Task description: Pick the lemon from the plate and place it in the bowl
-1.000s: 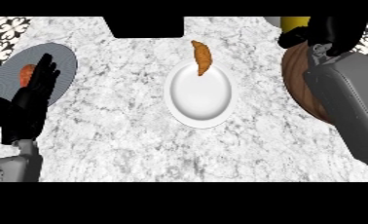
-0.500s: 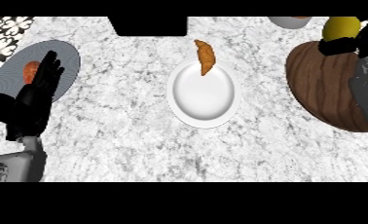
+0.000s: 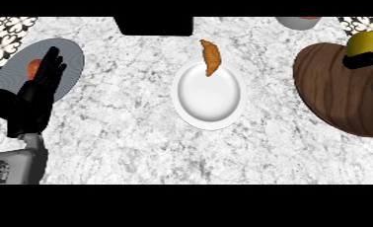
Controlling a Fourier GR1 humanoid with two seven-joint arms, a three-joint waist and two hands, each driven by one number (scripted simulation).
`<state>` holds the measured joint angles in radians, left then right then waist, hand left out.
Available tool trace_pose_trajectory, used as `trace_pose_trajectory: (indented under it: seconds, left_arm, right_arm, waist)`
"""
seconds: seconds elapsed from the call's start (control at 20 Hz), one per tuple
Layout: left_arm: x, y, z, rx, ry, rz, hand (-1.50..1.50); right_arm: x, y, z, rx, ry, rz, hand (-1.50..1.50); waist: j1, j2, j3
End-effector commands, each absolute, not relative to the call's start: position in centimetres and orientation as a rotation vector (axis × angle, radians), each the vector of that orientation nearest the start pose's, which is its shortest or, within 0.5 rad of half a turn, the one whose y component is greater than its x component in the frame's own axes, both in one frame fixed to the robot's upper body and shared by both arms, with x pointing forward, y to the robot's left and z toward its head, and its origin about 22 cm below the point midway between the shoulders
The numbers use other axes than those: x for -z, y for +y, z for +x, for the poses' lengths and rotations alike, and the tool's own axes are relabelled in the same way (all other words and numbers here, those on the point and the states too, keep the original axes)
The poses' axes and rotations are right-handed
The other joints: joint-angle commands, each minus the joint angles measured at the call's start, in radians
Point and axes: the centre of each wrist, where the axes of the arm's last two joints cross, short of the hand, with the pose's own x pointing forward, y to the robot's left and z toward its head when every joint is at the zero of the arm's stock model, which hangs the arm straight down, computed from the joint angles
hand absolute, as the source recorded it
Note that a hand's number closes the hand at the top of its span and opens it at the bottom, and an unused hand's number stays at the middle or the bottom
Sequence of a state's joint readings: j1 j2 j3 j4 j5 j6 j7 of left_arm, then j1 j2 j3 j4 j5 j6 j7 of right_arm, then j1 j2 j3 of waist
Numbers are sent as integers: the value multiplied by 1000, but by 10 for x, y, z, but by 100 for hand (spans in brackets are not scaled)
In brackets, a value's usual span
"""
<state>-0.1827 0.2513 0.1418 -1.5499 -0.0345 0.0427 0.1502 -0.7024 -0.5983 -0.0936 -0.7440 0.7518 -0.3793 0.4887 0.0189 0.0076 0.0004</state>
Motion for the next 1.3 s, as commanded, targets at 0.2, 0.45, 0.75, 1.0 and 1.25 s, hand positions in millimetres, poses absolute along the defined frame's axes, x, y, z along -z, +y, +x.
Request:
trace_pose_trajectory:
  seconds: [0.2,0.45,0.75,1.0,1.25]
  left_arm:
    - [-74,290,290,76,-1586,318,0]
    - [-51,302,270,84,-1589,324,0]
    - [-50,303,276,60,-1558,326,0]
    - [-51,308,273,41,-1562,352,0]
    - [-56,306,272,72,-1565,352,0]
  right_arm:
    - [-75,-444,367,-197,-851,-1170,-150]
    - [-72,-455,360,-113,-1035,-1099,-150]
    - [-99,-459,362,363,-1391,-988,-150]
    - [-84,-503,312,522,-1479,-893,-150]
    - [-74,-551,239,495,-1443,-867,-150]
  waist:
    - [7,5,3]
    - [7,2,2]
    - [-33,-8,3]
    - [-40,-11,1]
    - [-39,-11,-1]
